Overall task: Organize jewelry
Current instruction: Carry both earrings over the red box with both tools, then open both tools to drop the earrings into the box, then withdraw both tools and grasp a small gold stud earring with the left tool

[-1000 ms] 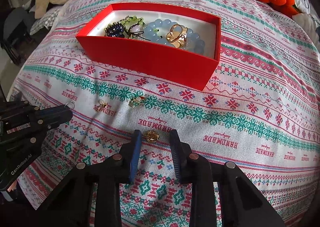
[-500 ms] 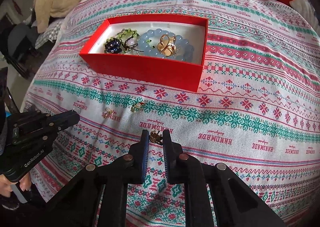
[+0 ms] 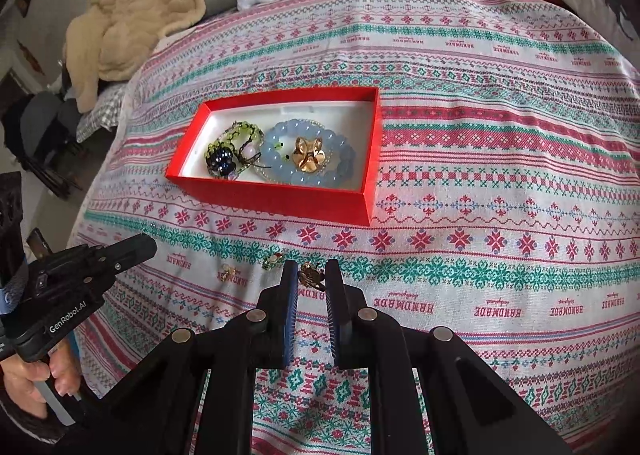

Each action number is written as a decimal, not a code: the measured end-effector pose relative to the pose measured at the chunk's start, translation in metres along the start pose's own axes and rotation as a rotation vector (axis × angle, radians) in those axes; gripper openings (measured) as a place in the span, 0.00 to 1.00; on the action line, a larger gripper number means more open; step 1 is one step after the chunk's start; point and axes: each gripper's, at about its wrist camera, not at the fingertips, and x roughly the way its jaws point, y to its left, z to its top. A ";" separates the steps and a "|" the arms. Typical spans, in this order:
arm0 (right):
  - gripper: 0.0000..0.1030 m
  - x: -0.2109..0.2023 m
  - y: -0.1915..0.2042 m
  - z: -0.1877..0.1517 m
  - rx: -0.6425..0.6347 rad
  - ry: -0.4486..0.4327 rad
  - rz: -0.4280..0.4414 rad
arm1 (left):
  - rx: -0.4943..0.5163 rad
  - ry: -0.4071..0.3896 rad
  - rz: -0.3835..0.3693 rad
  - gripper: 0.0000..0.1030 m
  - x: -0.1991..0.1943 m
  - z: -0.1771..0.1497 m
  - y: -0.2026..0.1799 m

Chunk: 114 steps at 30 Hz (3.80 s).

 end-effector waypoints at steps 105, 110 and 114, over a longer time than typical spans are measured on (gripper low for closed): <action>1.00 0.040 -0.030 -0.069 -0.179 0.091 -0.293 | 0.180 -0.013 0.059 0.71 0.048 -0.048 -0.032; 1.00 0.039 -0.030 -0.074 -0.181 0.068 -0.296 | 0.192 -0.015 0.033 0.45 0.056 -0.039 -0.038; 1.00 0.034 -0.026 -0.086 -0.197 0.049 -0.296 | 0.210 -0.009 0.034 0.35 0.063 -0.036 -0.046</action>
